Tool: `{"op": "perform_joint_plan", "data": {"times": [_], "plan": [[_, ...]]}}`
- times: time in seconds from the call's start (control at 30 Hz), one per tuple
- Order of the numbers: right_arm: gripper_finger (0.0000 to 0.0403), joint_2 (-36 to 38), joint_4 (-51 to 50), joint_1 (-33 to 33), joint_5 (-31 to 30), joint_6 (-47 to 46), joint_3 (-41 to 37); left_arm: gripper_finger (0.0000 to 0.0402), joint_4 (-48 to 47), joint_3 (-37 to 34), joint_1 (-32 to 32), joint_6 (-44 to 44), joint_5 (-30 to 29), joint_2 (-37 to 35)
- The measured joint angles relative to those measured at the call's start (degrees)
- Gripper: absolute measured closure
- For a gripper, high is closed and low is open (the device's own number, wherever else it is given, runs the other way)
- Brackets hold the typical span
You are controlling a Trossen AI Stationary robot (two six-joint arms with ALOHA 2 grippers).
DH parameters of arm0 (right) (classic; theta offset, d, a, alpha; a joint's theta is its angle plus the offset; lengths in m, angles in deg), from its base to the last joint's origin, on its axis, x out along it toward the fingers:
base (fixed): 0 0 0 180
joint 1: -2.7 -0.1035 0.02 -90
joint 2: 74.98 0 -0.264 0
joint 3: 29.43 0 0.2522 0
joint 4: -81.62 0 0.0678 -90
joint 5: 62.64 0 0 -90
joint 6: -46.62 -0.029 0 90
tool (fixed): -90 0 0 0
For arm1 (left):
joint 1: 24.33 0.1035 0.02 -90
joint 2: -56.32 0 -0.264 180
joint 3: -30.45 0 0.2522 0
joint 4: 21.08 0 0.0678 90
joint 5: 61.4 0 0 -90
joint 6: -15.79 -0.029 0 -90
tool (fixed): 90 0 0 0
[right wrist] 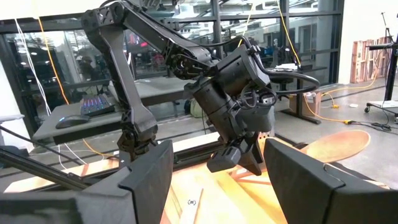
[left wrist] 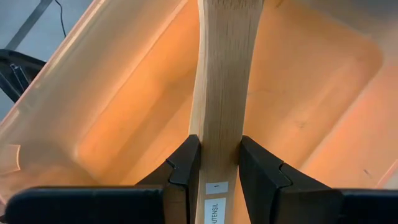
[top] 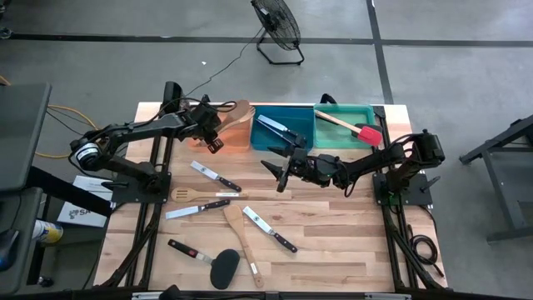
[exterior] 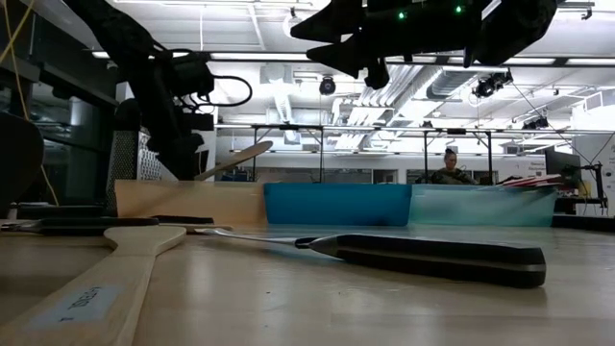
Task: Pick & Place Kitchen Items
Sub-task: Put the wooden serving spoon into the orange bin, then put the knife into the blue bin
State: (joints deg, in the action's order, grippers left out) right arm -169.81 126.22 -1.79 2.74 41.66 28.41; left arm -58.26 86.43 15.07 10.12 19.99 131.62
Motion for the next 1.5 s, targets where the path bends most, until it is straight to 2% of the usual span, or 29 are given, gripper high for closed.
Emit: {"op": "perform_joint_plan", "data": {"times": [0.8, 0.93, 1.27, 1.5], "plan": [[0.016, 0.0, -1.7, 0.0, -1.2, 0.0, 0.0, 0.0319, 5.1, 0.0, 0.0, -1.6, -0.7, 7.2], [0.016, 0.0, -1.7, 0.0, -1.2, 0.0, 0.0, 0.0297, 5.3, 0.0, 0.0, -1.2, -1.2, 7.3], [0.016, 0.0, -1.7, 0.0, -1.2, 0.0, 0.0, 0.021, 5.2, 0.0, 0.0, 0.1, -1.4, 7.3], [0.016, 0.0, -1.7, 0.0, -1.2, 0.0, 0.0, 0.0195, 2.6, 0.8, 0.0, 0.1, -1.6, 6.9]]}}
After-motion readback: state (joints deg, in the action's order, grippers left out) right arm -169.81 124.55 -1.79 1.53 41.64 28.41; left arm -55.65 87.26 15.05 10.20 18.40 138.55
